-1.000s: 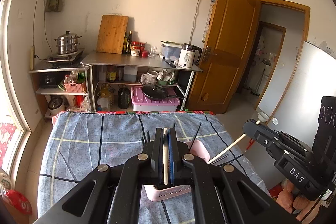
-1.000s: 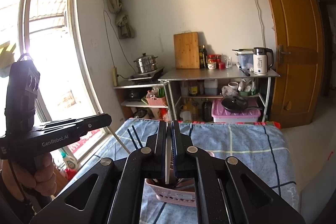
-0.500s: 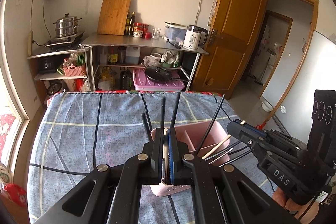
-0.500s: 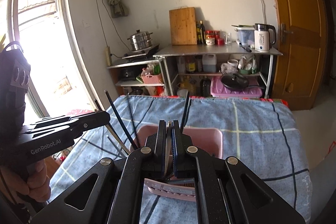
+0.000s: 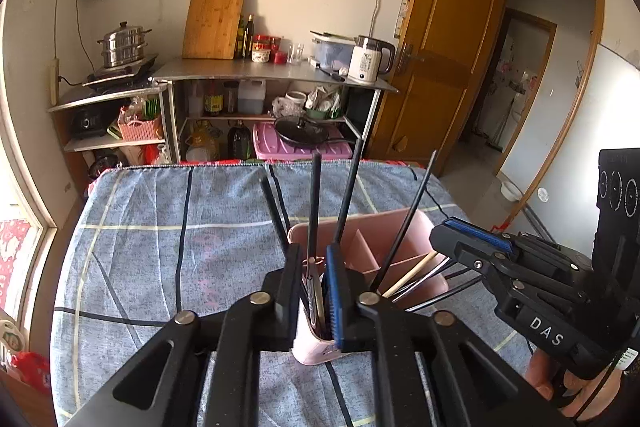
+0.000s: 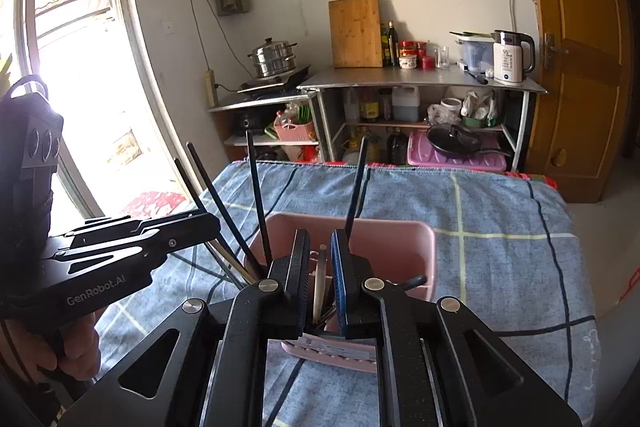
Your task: Organize utensils
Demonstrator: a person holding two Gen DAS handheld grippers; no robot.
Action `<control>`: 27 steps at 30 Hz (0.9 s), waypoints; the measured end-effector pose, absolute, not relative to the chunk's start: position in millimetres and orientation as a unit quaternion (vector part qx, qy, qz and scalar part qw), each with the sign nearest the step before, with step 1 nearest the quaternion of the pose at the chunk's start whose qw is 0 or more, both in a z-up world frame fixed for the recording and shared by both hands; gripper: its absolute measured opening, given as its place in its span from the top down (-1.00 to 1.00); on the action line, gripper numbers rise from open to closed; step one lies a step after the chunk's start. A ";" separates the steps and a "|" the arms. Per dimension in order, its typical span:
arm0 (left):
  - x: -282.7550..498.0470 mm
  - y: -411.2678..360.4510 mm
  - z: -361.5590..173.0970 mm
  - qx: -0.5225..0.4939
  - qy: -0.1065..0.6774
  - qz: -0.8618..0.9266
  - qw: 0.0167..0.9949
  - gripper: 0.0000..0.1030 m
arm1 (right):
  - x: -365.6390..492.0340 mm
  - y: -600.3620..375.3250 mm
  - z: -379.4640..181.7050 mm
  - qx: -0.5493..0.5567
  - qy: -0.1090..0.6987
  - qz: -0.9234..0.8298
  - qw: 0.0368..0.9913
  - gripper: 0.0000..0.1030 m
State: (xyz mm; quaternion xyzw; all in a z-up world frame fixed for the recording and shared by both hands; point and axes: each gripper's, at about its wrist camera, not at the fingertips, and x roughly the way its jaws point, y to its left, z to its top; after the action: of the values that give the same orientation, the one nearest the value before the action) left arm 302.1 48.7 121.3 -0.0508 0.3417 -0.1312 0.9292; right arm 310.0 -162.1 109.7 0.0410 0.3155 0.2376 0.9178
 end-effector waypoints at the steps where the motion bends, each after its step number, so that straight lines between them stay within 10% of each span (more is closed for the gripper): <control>1: 298.5 49.1 125.6 -0.049 0.336 -0.128 0.932 0.57 | 307.3 -164.6 113.8 0.042 0.311 0.236 0.920 0.78; 22: 176.8 43.9 147.7 -0.050 0.271 -0.118 0.954 0.51 | 199.9 -195.6 137.3 0.040 0.257 0.221 0.940 0.73; 27: 138.1 36.8 131.3 -0.050 0.264 -0.116 0.956 0.50 | 169.0 -199.1 130.2 0.039 0.252 0.223 0.941 0.31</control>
State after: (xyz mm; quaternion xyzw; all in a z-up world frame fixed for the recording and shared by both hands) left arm 138.1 36.8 131.3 -0.0503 0.2639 -0.1155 0.9563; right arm 169.0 -199.1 130.2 0.0389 0.2525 0.2227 0.9408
